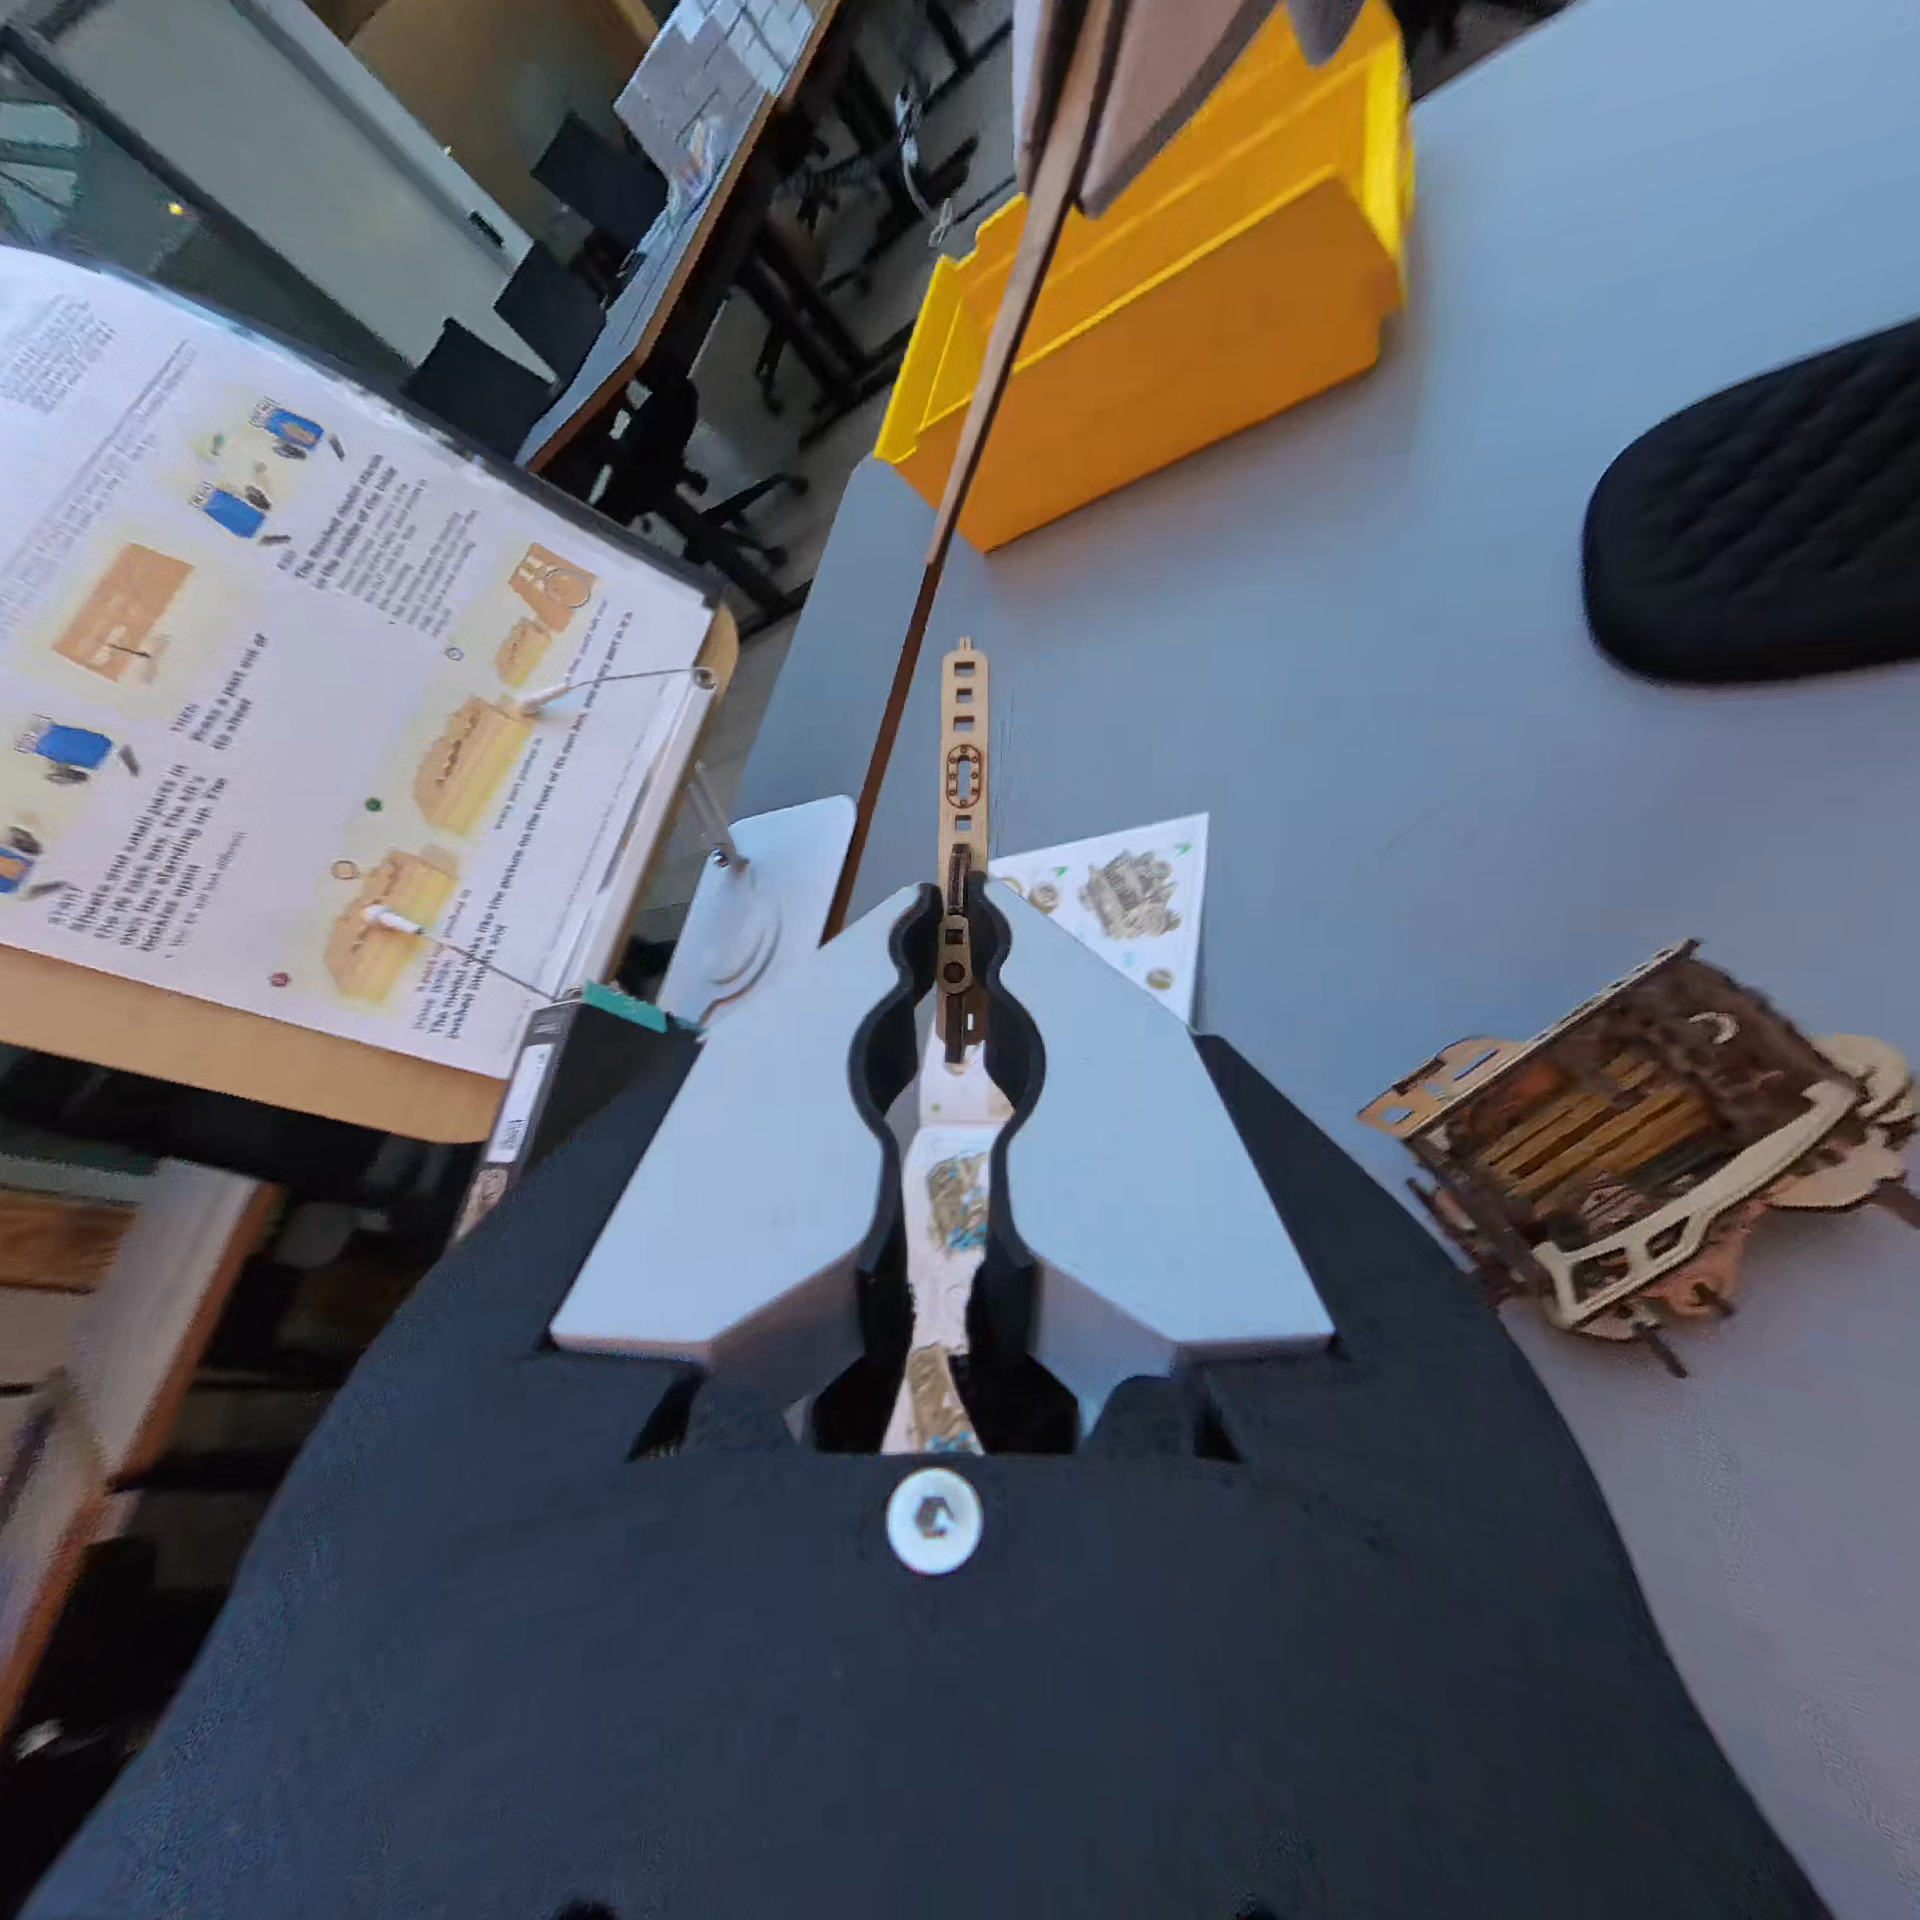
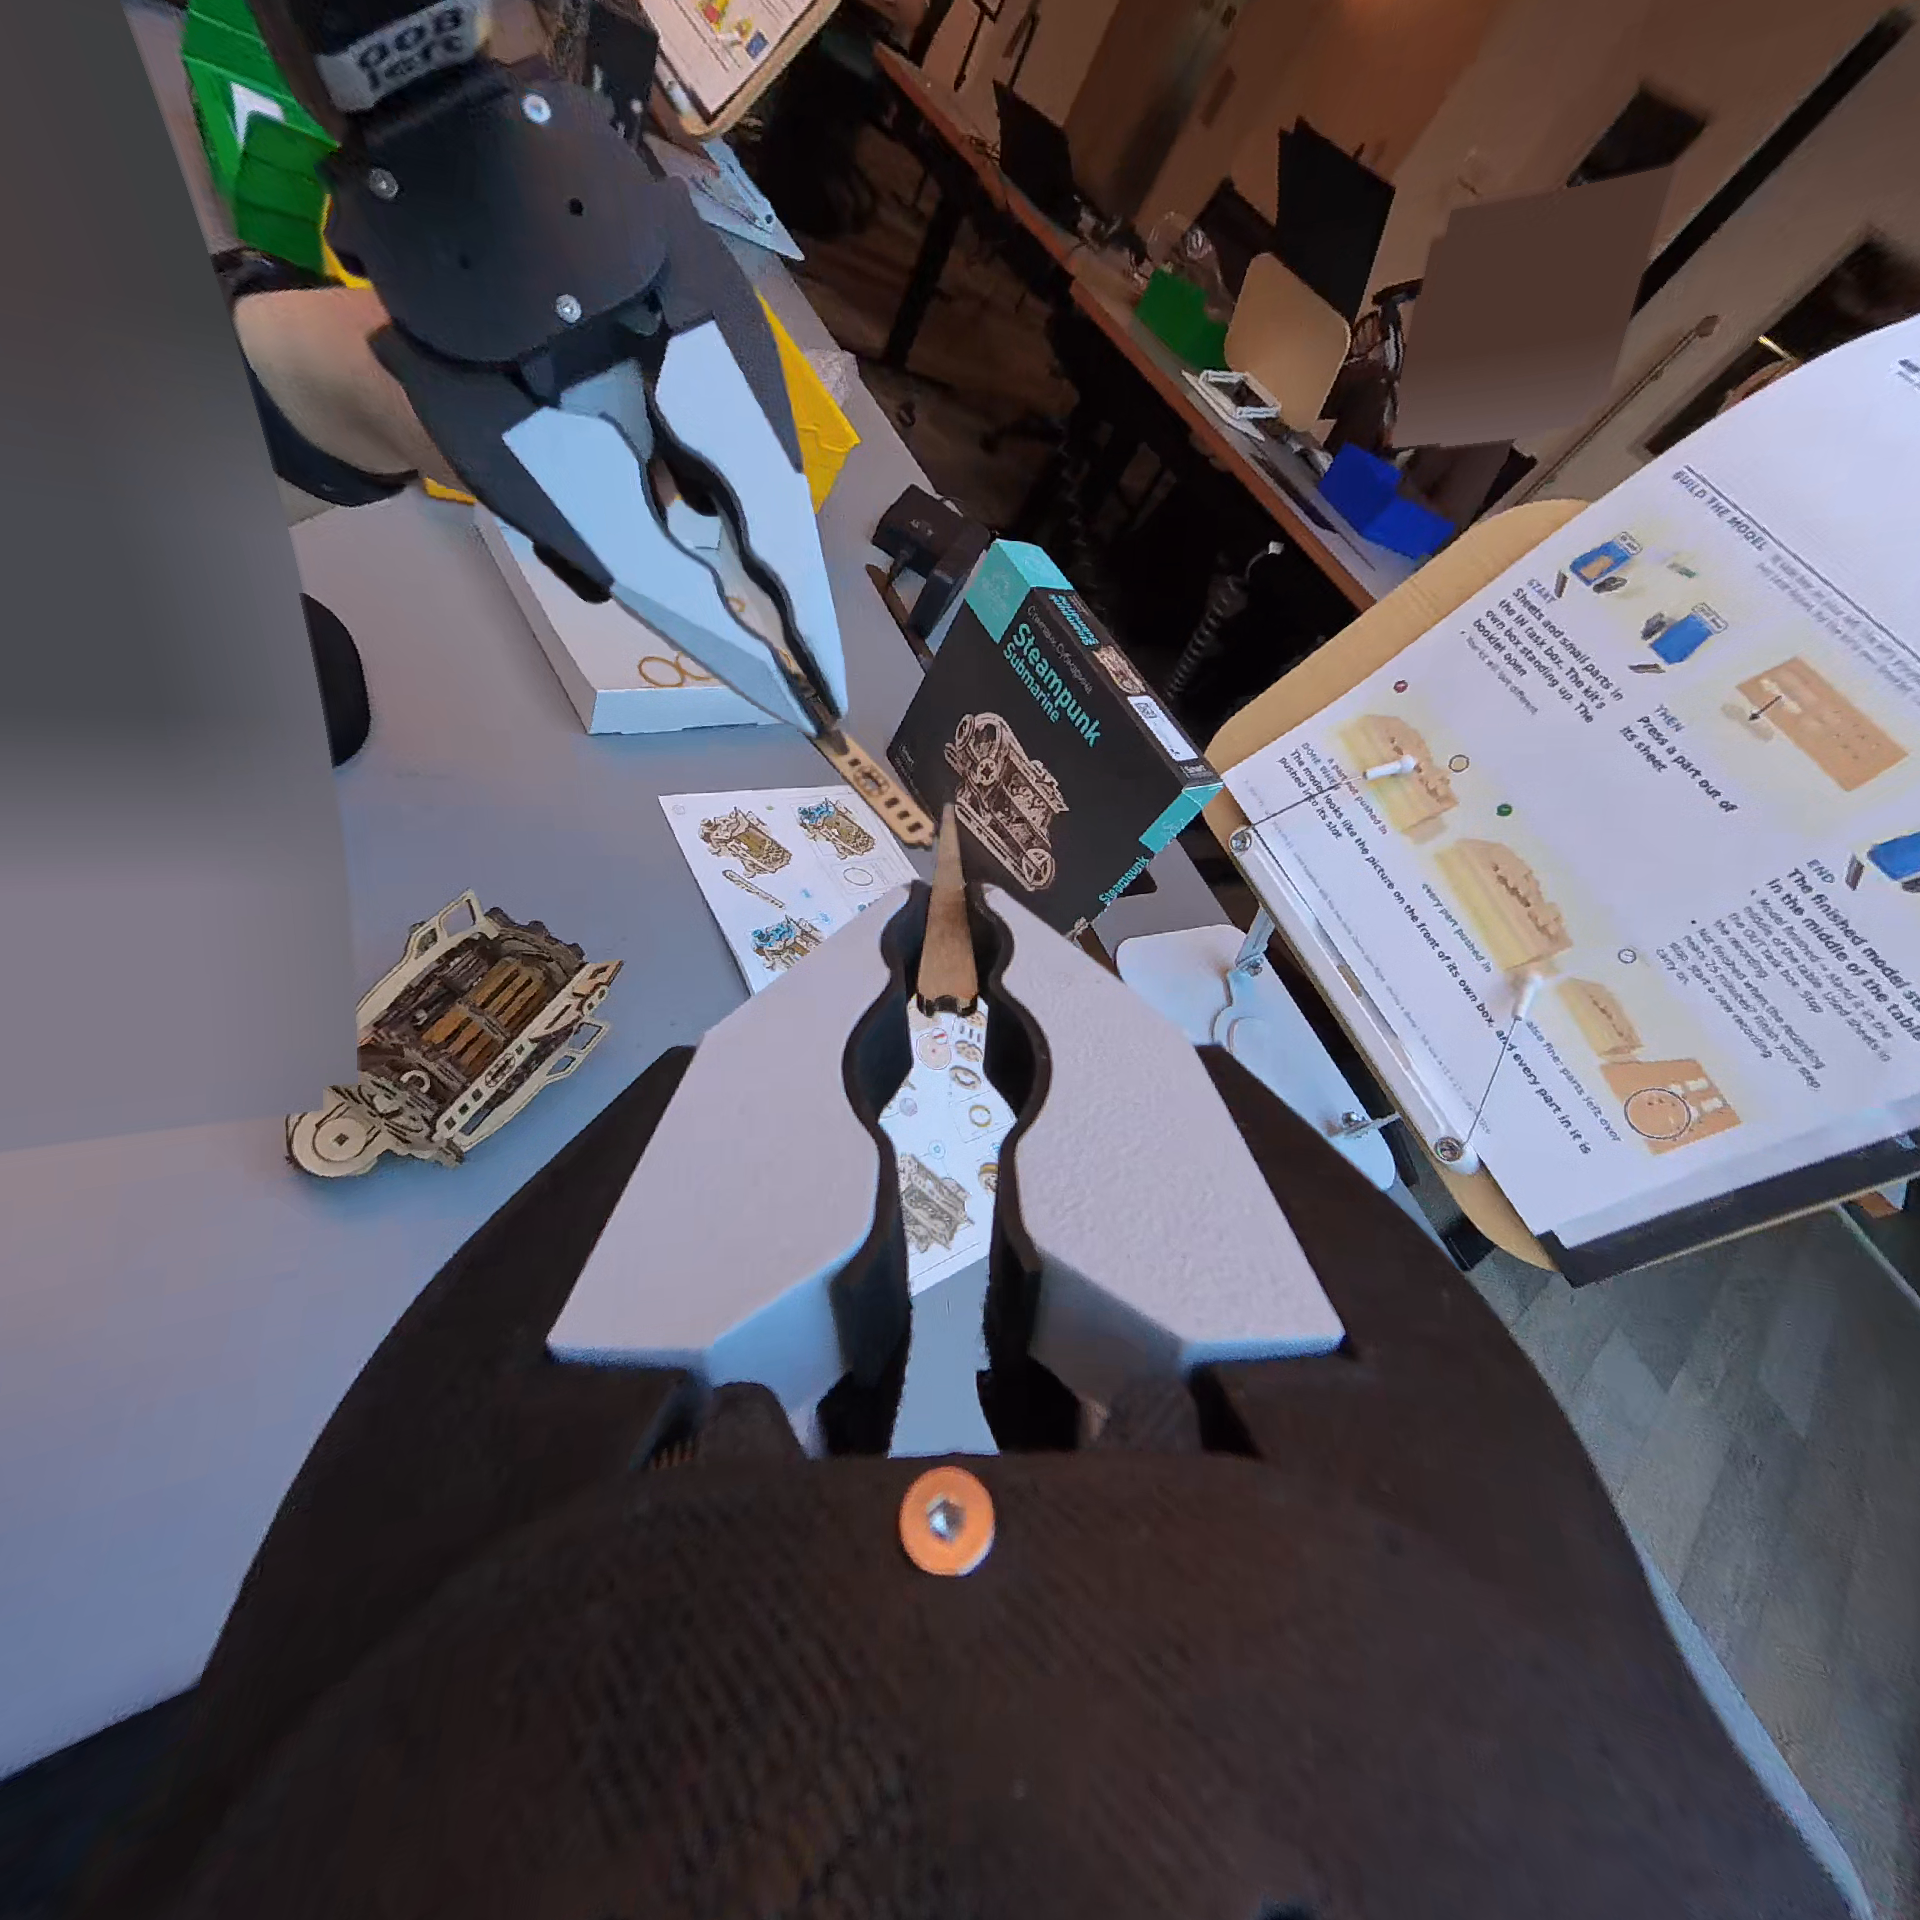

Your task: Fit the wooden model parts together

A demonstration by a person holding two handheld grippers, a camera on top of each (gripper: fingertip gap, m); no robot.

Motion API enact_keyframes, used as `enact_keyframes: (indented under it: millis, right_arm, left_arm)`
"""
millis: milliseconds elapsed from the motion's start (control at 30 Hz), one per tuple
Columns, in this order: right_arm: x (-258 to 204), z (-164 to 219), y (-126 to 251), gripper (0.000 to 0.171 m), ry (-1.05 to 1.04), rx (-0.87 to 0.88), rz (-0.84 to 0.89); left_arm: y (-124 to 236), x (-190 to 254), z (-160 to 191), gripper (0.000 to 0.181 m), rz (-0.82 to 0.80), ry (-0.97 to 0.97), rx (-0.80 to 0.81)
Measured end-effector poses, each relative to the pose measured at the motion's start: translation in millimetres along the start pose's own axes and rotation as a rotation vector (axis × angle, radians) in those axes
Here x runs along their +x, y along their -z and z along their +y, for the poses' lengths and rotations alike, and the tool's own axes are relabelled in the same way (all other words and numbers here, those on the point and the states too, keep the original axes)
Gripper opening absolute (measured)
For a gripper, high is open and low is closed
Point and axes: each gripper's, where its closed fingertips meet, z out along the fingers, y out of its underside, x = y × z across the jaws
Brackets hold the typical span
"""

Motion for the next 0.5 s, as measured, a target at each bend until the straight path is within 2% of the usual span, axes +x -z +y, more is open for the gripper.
enact_keyframes:
  millis: [167,500]
  right_arm:
    - [-8.6,6.0,-9.9,0.005,0.036,-0.091,0.024]
    - [4.3,18.6,-28.5,0.005,-0.136,-0.161,0.133]
  left_arm:
    - [-7.5,-2.8,2.6,0.003,-0.179,-0.242,-0.118]
    - [-14.1,-10.2,1.4,0.002,-0.379,-0.436,-0.23]
